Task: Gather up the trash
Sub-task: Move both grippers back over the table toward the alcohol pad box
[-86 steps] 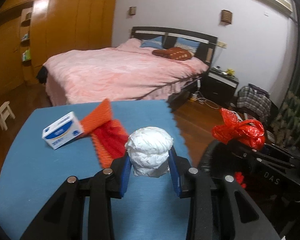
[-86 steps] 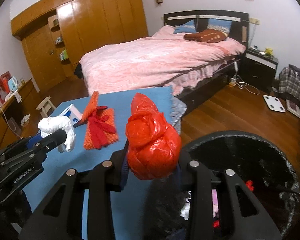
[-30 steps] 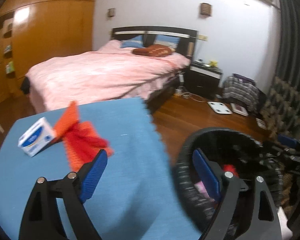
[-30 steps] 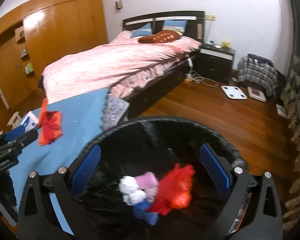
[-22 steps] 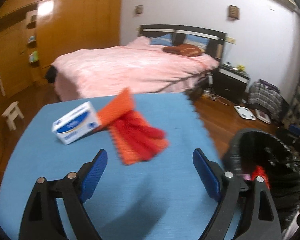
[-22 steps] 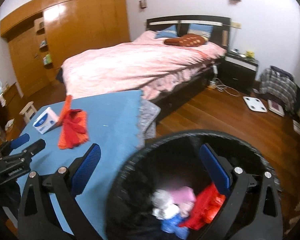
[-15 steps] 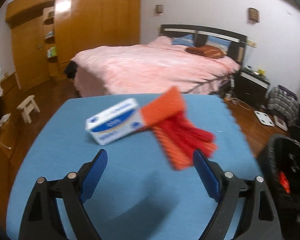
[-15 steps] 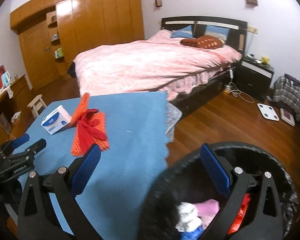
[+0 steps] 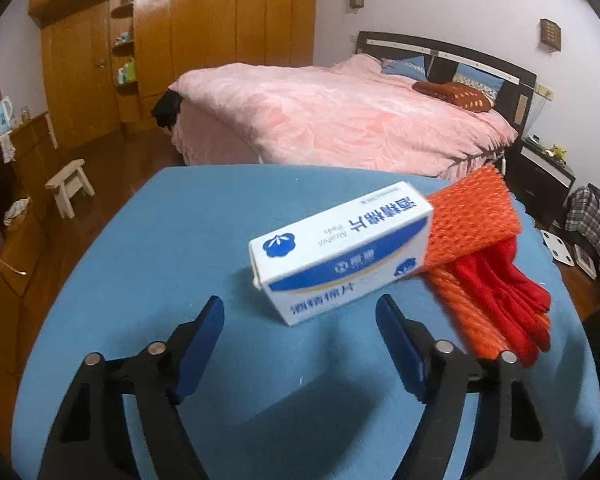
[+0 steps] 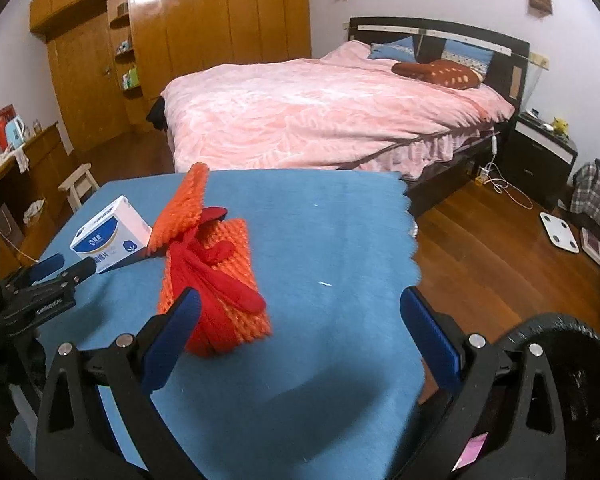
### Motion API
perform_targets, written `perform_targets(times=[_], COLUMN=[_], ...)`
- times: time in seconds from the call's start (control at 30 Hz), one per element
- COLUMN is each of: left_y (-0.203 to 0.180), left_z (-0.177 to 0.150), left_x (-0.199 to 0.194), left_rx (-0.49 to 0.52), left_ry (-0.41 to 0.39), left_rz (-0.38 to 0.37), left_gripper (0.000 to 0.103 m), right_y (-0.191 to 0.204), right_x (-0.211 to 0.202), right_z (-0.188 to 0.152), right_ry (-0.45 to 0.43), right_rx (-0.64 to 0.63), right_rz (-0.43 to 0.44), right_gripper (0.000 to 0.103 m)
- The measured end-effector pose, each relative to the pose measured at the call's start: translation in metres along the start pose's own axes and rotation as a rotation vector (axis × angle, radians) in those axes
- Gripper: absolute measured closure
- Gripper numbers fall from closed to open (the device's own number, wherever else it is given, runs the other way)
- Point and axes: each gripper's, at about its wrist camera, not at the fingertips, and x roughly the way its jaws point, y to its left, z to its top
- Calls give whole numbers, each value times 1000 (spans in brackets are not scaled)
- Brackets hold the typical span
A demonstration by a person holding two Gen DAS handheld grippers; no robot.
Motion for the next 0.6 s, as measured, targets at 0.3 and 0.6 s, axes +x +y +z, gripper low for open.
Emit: perform_targets(times=[0.3,0.6], left_y=[-8,-43], left_z=[6,0], left_x=[14,-4], left_rx=[4,37], left_ry=[34,42], left_rz=[-96,-203], left_gripper=[38,39], right_y=[-1,-7], right_x=[16,13], right_z=[-6,-2], right_ry=[33,19], right_rx=[1,6], right_rz=[-20,-34], right_gripper=[6,6])
